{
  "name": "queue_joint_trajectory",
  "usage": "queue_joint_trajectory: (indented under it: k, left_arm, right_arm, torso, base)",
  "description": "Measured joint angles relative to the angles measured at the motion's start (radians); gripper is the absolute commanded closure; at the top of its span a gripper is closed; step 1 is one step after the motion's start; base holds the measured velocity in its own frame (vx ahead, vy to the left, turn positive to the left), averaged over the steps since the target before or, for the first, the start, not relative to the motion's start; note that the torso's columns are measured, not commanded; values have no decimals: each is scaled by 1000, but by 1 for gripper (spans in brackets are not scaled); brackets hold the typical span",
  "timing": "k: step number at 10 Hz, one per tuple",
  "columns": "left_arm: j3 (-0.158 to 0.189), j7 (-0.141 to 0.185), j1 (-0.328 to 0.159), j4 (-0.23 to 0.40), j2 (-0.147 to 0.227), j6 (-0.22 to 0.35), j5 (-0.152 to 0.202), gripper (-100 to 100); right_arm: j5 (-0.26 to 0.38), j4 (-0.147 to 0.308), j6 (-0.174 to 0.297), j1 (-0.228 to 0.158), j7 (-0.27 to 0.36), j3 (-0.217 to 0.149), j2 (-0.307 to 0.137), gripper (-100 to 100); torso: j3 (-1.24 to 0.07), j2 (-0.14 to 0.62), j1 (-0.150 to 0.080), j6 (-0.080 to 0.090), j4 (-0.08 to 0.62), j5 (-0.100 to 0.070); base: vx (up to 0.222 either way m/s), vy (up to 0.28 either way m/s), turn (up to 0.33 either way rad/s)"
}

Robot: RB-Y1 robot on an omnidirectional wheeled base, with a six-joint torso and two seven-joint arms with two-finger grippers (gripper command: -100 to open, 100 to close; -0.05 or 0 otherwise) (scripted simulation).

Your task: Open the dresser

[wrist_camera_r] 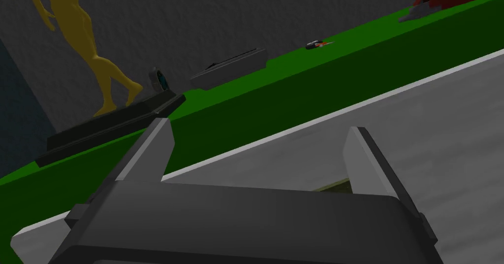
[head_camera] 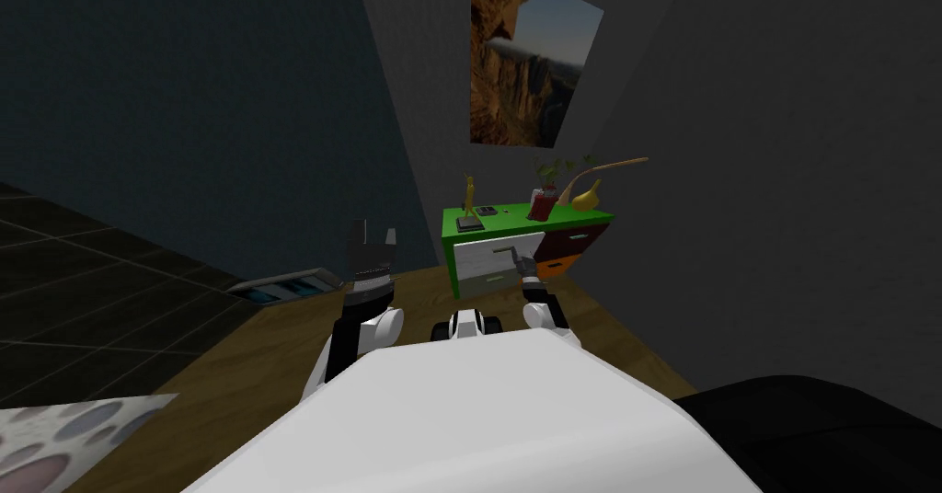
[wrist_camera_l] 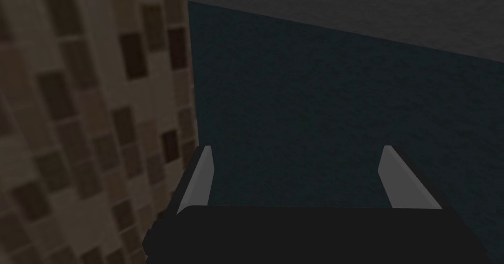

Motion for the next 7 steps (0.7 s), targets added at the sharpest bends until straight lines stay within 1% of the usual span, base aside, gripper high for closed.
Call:
queue_joint_trajectory:
  k: [1,2,3,4,5,6,7]
  left_arm:
    - [0,0,0,0,0,0,0,0]
    - [0,0,0,0,0,0,0,0]
    - [0,0,0,0,0,0,0,0]
    - [0,0,0,0,0,0,0,0]
    - [0,0,0,0,0,0,0,0]
    - [0,0,0,0,0,0,0,0]
    - [0,0,0,0,0,0,0,0]
  right_arm:
    - [-13,6,2,2,-28,3,-2,-100]
    - [-42,11,9,6,-58,1,-15,-100]
    - [-57,17,15,4,-86,2,-16,-100]
    - [-60,23,15,1,-104,4,-15,-100]
    - [-86,39,21,-7,-130,2,-24,-100]
    - [-97,52,21,-10,-159,6,-29,-100]
    - [-119,74,19,-15,-187,14,-32,-100]
  torso:
    - [0,0,0,1,0,0]
    - [0,0,0,0,0,0]
    - [0,0,0,1,0,0]
    - [0,0,0,1,0,0]
    - [0,0,0,0,0,0]
    - [0,0,0,1,0,0]
    - [0,0,0,0,0,0]
  base:
    - [7,7,151]
    - [5,5,93]
    - [0,0,0]
    - [3,7,163]
    - [5,4,88]
    - [5,6,157]
    - [5,4,72]
